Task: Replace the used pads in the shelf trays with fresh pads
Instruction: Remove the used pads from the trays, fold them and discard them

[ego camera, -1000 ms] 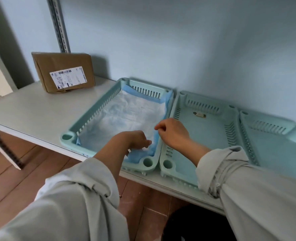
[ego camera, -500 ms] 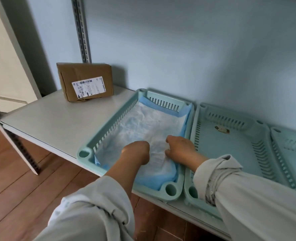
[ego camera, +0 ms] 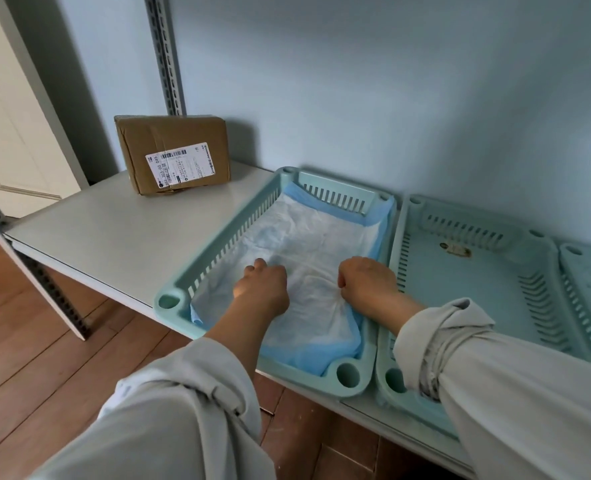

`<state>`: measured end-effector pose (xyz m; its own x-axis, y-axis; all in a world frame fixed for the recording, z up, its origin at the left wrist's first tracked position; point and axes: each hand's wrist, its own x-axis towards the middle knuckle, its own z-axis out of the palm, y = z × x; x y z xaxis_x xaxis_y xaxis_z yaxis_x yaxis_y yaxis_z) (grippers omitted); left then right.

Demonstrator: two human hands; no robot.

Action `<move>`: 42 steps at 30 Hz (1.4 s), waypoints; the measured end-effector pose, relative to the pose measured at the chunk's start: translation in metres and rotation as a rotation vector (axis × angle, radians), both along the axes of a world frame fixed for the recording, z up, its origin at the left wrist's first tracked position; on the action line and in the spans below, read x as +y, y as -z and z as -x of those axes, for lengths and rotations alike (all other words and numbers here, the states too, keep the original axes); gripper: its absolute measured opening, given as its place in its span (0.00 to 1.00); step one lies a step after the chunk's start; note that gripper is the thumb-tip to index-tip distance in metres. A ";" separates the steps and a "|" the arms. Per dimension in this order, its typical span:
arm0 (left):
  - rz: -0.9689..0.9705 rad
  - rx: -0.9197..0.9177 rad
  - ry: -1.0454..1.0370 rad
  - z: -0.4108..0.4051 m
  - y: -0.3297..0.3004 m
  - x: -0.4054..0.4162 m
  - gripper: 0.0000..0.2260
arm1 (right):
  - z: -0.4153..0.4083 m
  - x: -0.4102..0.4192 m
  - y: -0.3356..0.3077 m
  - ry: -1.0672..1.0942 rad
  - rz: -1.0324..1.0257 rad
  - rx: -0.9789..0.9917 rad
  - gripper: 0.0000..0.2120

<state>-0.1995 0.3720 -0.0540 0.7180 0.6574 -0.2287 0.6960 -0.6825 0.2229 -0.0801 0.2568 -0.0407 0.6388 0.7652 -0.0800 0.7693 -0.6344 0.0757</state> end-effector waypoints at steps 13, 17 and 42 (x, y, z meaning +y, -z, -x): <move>0.134 -0.168 -0.303 -0.007 0.000 0.032 0.22 | -0.009 0.009 -0.006 -0.177 0.043 -0.228 0.11; 0.287 -0.295 -0.362 -0.011 -0.003 0.031 0.20 | -0.018 0.003 -0.008 -0.057 -0.253 -0.217 0.10; 0.684 -0.948 -0.678 -0.011 -0.036 0.026 0.08 | -0.023 -0.016 -0.040 0.785 -1.004 1.082 0.22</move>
